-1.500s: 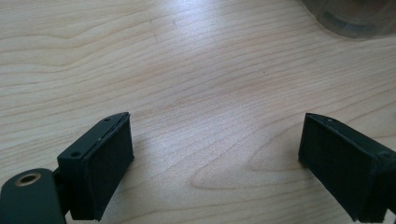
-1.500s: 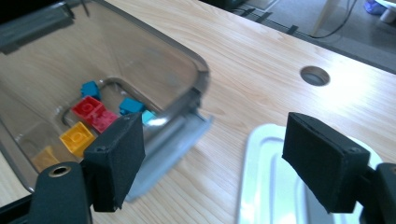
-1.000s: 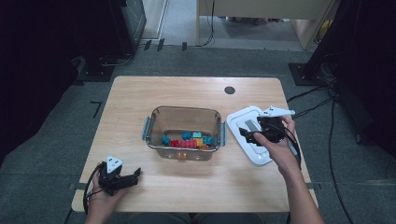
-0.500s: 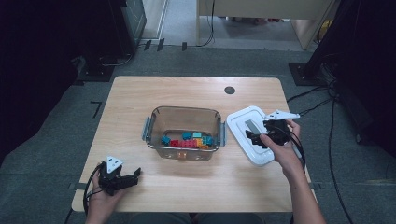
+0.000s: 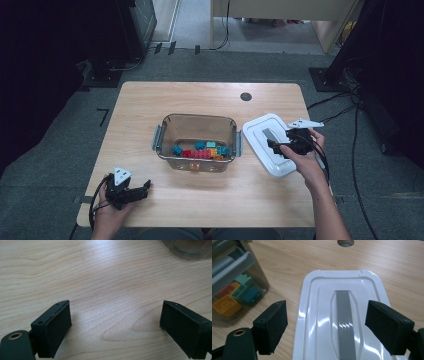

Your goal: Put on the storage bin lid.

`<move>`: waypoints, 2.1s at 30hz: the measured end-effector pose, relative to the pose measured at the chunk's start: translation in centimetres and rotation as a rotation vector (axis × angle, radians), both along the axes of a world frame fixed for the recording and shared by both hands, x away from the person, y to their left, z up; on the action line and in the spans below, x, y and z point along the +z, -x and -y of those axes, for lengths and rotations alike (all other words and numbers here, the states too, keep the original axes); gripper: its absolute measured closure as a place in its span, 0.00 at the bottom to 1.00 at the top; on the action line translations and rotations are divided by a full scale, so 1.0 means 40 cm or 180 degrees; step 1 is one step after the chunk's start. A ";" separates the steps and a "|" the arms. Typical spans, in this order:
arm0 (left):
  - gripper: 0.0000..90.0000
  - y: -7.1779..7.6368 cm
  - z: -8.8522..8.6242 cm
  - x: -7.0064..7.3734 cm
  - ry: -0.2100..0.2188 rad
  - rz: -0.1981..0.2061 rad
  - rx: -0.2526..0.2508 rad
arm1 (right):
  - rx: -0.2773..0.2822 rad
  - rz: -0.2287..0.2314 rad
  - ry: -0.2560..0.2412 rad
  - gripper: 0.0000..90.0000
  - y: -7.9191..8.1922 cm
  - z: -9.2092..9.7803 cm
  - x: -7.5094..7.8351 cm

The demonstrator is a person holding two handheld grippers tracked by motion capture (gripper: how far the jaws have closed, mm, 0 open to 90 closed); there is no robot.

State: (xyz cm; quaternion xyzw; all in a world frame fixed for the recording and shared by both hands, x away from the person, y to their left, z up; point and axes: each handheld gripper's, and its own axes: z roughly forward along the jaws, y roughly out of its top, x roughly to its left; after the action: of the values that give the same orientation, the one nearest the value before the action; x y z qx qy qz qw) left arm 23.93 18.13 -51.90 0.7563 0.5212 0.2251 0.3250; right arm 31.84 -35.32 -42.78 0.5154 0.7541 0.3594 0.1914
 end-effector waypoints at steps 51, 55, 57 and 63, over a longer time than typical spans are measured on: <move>0.11 0.001 0.000 0.000 0.0001 0.0003 0.0000 | -0.0208 -0.0033 0.0176 0.75 -0.050 0.014 -0.198; 0.11 0.001 0.000 0.000 0.0000 0.0002 0.0000 | -0.0244 -0.0068 0.0105 0.75 0.023 0.005 -0.198; 0.11 0.001 0.000 0.000 -0.0003 0.0001 -0.0002 | -0.0245 -0.0089 0.0098 0.75 0.057 0.003 -0.197; 0.11 0.001 0.000 0.000 -0.0003 -0.0002 -0.0002 | -0.0221 -0.0128 0.0053 0.60 0.070 0.012 -0.194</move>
State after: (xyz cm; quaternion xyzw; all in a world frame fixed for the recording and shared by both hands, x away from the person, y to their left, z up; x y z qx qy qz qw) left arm 23.90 18.14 -51.89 0.7567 0.5210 0.2250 0.3245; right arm 29.04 -35.78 -50.53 0.5468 0.7424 0.3357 0.1928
